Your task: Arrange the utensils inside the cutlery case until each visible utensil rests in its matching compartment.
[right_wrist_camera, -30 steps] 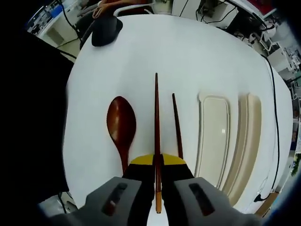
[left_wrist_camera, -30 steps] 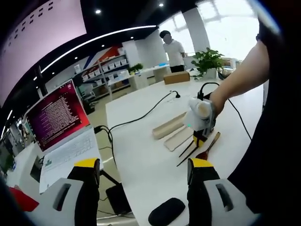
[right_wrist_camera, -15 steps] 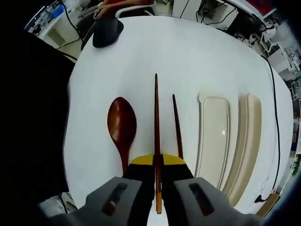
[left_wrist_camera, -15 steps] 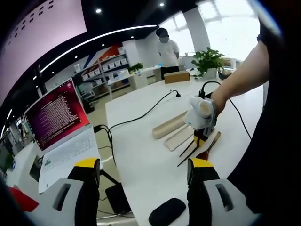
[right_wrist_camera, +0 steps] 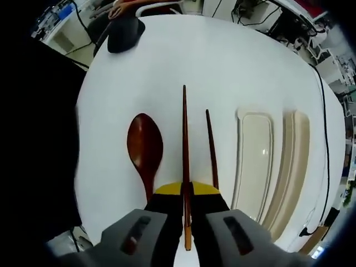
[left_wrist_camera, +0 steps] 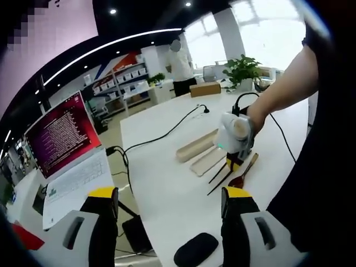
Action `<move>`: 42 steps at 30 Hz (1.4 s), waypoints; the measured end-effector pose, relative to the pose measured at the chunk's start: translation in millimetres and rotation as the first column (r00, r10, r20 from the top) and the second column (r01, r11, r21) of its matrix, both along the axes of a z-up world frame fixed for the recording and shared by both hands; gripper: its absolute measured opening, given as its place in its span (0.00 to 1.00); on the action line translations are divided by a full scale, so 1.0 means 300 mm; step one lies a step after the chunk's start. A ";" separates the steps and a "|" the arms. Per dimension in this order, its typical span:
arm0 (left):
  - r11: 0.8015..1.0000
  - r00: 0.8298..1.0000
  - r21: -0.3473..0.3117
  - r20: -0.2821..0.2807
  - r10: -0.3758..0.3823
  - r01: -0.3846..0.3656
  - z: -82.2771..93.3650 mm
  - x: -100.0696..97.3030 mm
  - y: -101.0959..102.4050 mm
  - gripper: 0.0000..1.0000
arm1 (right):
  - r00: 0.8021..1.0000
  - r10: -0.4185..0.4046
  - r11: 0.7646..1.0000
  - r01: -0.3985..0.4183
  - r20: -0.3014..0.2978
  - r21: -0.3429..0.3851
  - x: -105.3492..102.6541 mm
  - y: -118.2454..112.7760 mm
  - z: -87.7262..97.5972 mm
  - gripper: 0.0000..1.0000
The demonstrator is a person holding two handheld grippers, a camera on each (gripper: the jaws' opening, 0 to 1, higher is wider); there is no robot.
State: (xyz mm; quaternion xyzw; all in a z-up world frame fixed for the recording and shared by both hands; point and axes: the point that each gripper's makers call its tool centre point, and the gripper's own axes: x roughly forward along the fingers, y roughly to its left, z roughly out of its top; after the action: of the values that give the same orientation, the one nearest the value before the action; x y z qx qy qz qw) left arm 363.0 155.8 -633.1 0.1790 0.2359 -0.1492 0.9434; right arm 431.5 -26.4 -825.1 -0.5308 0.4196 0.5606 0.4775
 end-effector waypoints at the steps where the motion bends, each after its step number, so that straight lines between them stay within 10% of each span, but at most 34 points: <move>1: 1.000 1.000 0.000 0.000 -0.001 0.001 -0.002 -0.001 -0.001 0.77 | 1.000 0.005 1.000 -0.005 0.006 -0.012 0.000 -0.001 -0.002 0.00; 42: 0.999 0.999 -0.001 -0.007 -0.033 0.033 -0.002 -0.018 -0.010 0.76 | 0.995 -0.087 0.996 0.086 -0.055 -0.018 0.006 -0.003 -0.009 0.01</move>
State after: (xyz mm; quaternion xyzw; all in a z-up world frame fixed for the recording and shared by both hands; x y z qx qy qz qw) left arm 357.8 152.9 -633.8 0.1820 0.2360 -0.1655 0.9401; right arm 433.4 -27.2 -827.7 -0.4998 0.4596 0.5508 0.4853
